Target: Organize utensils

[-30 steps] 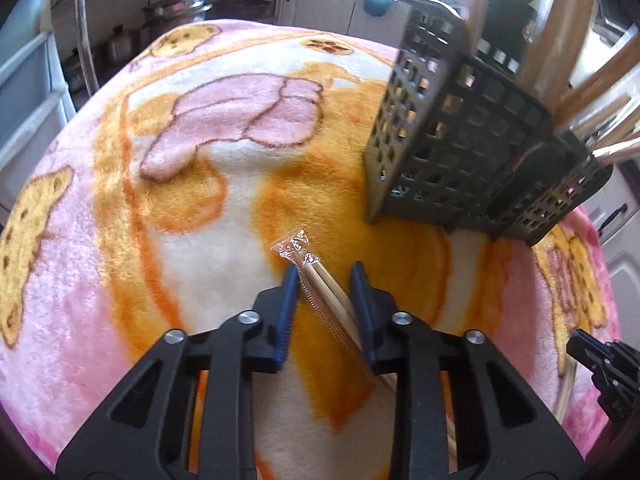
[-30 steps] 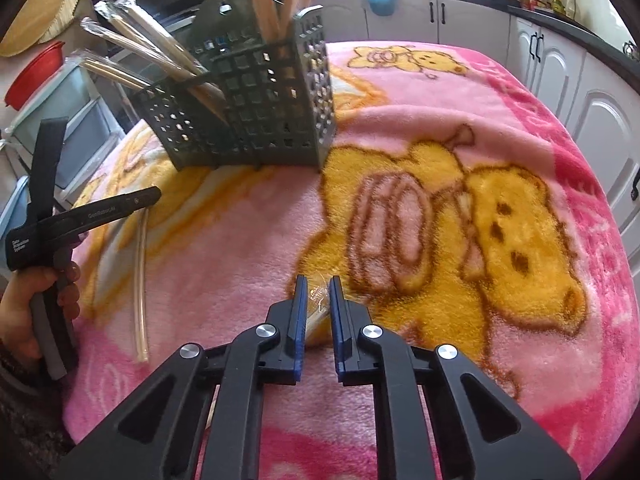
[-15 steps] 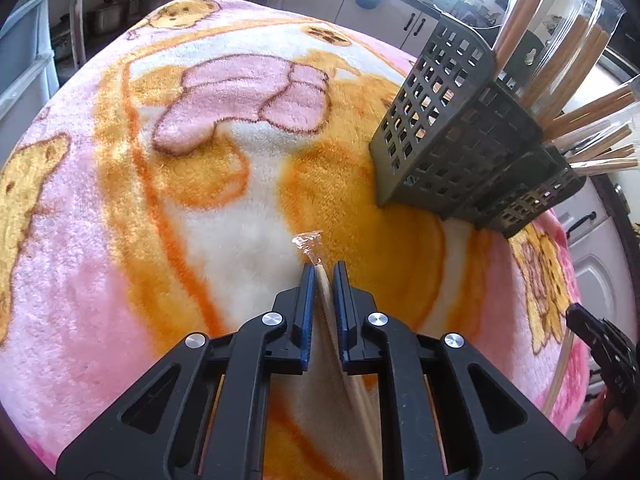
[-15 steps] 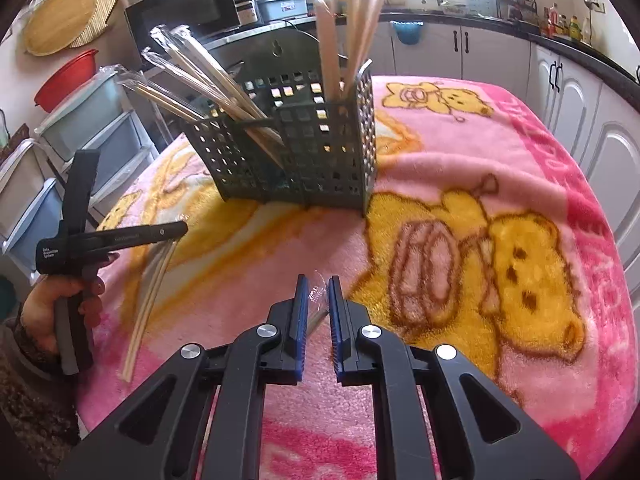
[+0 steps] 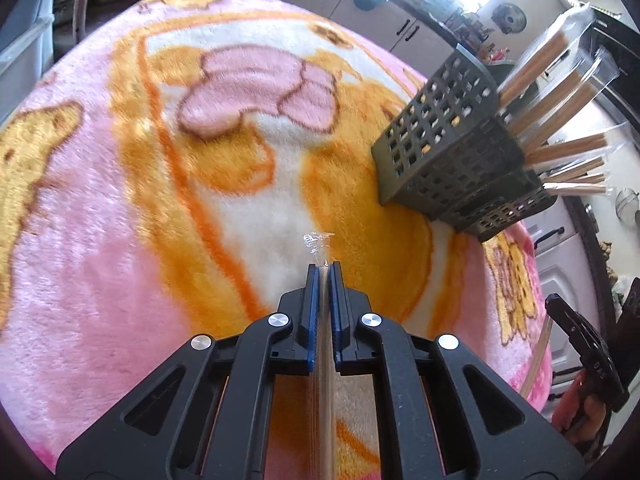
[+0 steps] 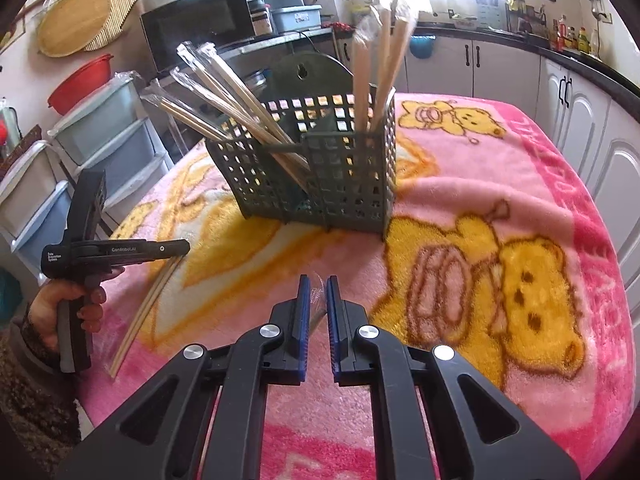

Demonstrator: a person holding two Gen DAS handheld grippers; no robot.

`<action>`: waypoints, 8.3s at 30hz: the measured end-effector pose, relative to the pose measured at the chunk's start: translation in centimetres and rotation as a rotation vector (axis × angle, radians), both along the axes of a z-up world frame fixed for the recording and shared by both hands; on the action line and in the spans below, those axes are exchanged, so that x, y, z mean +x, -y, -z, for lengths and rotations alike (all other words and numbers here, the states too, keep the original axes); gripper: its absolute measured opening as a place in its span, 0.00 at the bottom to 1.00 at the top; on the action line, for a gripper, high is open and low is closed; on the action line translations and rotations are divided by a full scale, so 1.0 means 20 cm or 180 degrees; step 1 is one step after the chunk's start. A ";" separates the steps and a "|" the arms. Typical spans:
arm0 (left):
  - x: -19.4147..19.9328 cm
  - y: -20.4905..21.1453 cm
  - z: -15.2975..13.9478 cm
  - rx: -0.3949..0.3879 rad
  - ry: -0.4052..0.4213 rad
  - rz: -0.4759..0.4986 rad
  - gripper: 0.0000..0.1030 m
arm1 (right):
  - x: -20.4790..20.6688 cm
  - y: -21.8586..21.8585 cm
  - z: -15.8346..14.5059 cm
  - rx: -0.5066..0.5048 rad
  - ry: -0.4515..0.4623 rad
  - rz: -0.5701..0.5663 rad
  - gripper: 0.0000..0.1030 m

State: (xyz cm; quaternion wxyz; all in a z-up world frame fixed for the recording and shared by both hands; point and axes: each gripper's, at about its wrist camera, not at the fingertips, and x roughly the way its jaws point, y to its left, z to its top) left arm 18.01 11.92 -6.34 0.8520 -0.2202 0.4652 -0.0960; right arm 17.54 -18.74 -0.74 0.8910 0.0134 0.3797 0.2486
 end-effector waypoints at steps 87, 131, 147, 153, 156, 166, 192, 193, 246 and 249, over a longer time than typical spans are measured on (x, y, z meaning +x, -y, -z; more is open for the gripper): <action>0.45 0.43 -1.08 0.0613 0.2618 -0.0828 0.03 | 0.44 -0.18 -0.89 0.0394 0.1813 -0.0066 0.03; 0.16 0.38 -1.02 0.0492 0.1856 -0.0300 0.87 | 0.26 -0.02 -0.62 0.0157 0.1270 0.0162 0.52; -0.08 0.38 -0.96 0.0464 0.1598 -0.0127 0.90 | 0.02 0.02 -0.57 0.0080 0.1274 0.0196 0.83; -0.15 0.40 -0.89 0.0489 0.1508 -0.0091 0.90 | -0.04 0.00 -0.53 0.0035 0.1272 0.0211 0.89; -0.19 0.40 -0.84 0.0488 0.1459 -0.0063 0.90 | -0.07 -0.01 -0.48 -0.0009 0.1264 0.0225 0.92; -0.25 0.44 -0.68 0.0557 0.1294 -0.0019 0.90 | -0.12 -0.01 -0.33 -0.0025 0.1021 0.0257 0.93; -0.32 0.50 -0.33 0.0991 0.1363 -0.0252 0.90 | -0.16 0.02 0.01 -0.0048 0.0755 0.0547 0.94; -0.32 0.50 -0.33 0.1015 0.1390 -0.0276 0.90 | -0.17 0.02 0.01 -0.0043 0.0770 0.0556 0.94; -0.50 0.56 -0.32 0.1259 0.2195 -0.0528 0.90 | -0.42 0.00 0.00 0.0121 0.1918 0.0994 0.94; -0.50 0.56 -0.32 0.1259 0.2196 -0.0527 0.90 | -0.41 0.00 0.00 0.0118 0.1915 0.0991 0.94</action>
